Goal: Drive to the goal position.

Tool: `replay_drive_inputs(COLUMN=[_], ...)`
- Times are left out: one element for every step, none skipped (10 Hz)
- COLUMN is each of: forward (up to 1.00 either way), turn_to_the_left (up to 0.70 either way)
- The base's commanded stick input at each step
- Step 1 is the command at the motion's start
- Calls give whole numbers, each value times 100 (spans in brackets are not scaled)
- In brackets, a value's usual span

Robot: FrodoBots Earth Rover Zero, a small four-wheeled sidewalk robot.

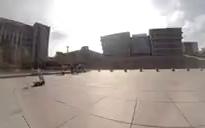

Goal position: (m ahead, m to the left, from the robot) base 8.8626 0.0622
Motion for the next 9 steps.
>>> replay_drive_inputs(forward=[70,70,70,70,70,70,70,70,70], turn_to_the_left=[0,0,0,0,0,0,0,0,0])
